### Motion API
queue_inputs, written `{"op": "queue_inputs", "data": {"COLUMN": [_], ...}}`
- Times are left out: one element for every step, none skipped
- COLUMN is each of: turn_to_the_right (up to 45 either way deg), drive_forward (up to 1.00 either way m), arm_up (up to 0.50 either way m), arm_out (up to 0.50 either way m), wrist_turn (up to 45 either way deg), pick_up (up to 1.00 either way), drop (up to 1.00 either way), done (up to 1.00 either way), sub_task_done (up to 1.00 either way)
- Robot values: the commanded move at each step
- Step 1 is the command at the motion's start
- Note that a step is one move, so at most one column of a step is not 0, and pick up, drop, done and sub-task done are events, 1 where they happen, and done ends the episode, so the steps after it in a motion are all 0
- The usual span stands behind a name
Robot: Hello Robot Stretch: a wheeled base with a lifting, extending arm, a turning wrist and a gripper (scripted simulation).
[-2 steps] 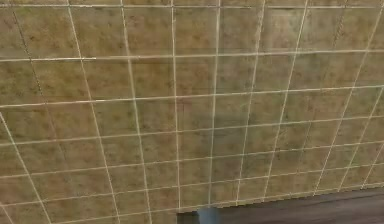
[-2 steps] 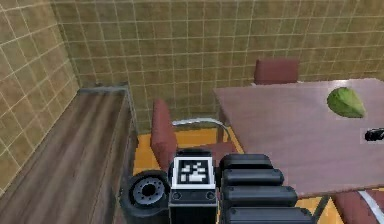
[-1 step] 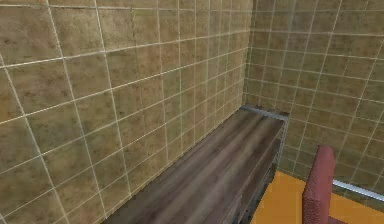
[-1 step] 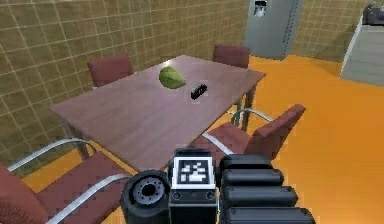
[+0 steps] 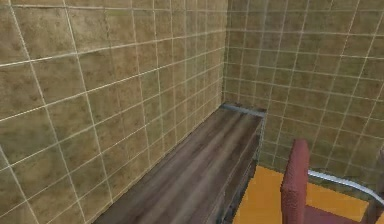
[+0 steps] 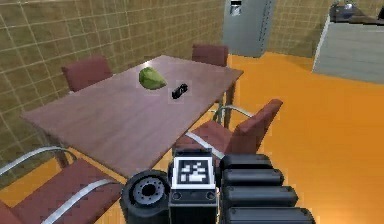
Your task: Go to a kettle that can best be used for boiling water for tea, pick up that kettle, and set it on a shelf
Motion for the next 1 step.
{"op": "queue_inputs", "data": {"turn_to_the_right": [-45.0], "drive_forward": [0.00], "arm_up": [0.00], "arm_out": [0.00], "wrist_turn": [0.0], "pick_up": [0.00], "drop": [0.00], "done": [0.00], "sub_task_done": [0.00]}}
